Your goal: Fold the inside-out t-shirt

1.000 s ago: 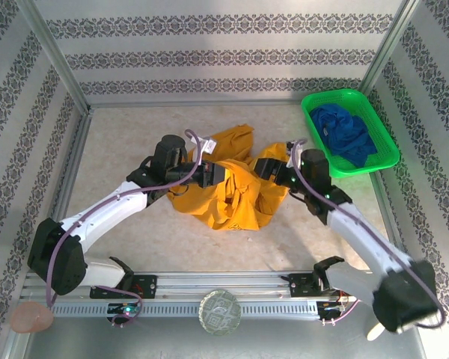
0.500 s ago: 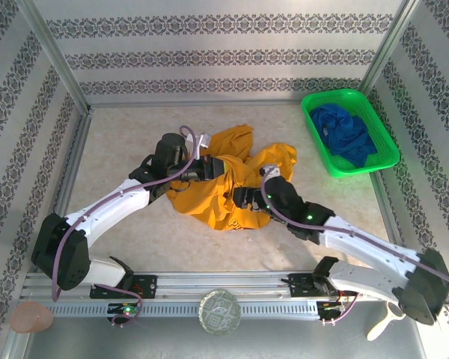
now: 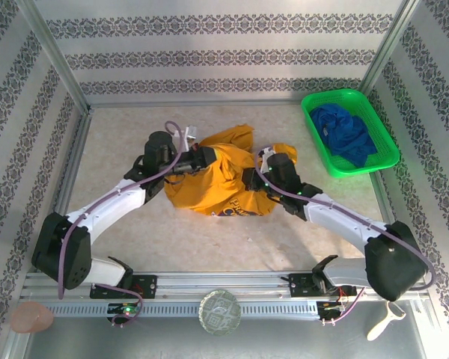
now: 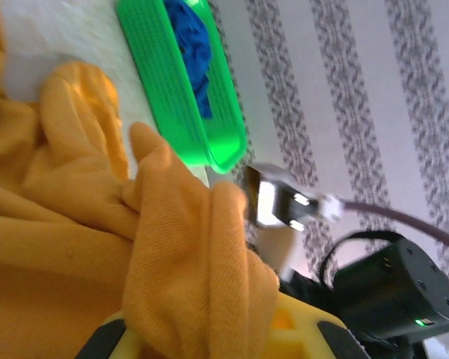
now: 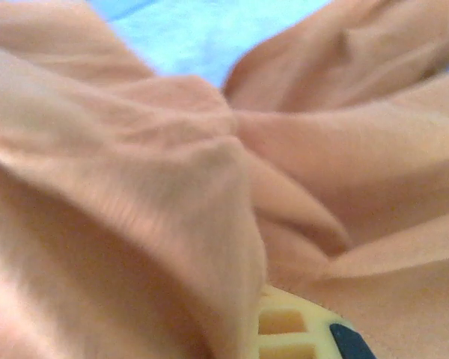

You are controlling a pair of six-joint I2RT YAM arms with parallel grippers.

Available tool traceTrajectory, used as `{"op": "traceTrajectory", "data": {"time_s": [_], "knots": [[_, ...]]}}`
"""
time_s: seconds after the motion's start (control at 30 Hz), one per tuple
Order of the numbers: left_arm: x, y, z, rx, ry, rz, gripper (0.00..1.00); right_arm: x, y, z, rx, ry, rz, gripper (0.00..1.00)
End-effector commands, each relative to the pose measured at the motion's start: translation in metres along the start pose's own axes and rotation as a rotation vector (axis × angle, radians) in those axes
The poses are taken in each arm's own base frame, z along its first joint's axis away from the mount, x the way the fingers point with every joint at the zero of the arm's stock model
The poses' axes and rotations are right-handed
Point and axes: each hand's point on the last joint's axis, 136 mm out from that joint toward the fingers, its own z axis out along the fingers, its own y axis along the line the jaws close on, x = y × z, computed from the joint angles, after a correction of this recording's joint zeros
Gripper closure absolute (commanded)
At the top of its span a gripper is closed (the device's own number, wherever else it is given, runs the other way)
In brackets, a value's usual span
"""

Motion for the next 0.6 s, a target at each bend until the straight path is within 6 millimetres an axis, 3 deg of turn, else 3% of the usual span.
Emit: {"op": "traceTrajectory", "data": {"time_s": [0.0, 0.13, 0.23, 0.37, 0.43, 0.57], "knots": [[-0.031, 0.015, -0.004, 0.026, -0.071, -0.053, 1.00, -0.004, 0.076, -0.042, -0.423, 0.030, -0.134, 1.00], [-0.039, 0.053, 0.011, -0.014, -0.049, -0.098, 1.00, -0.005, 0.115, -0.078, -0.645, 0.066, -0.148, 1.00], [-0.034, 0.076, 0.028, -0.025, -0.019, -0.135, 0.88, -0.011, 0.129, -0.085, -0.718, 0.062, -0.146, 1.00], [-0.022, 0.086, 0.038, -0.014, 0.013, -0.129, 0.64, -0.013, 0.111, -0.072, -0.667, 0.049, -0.115, 1.00], [-0.018, 0.085, 0.031, -0.024, 0.001, -0.103, 0.53, -0.013, 0.100, -0.067, -0.648, 0.049, -0.094, 1.00], [-0.008, 0.077, 0.007, -0.091, -0.014, -0.037, 0.42, -0.008, 0.074, -0.061, -0.600, 0.044, -0.054, 1.00]]}}
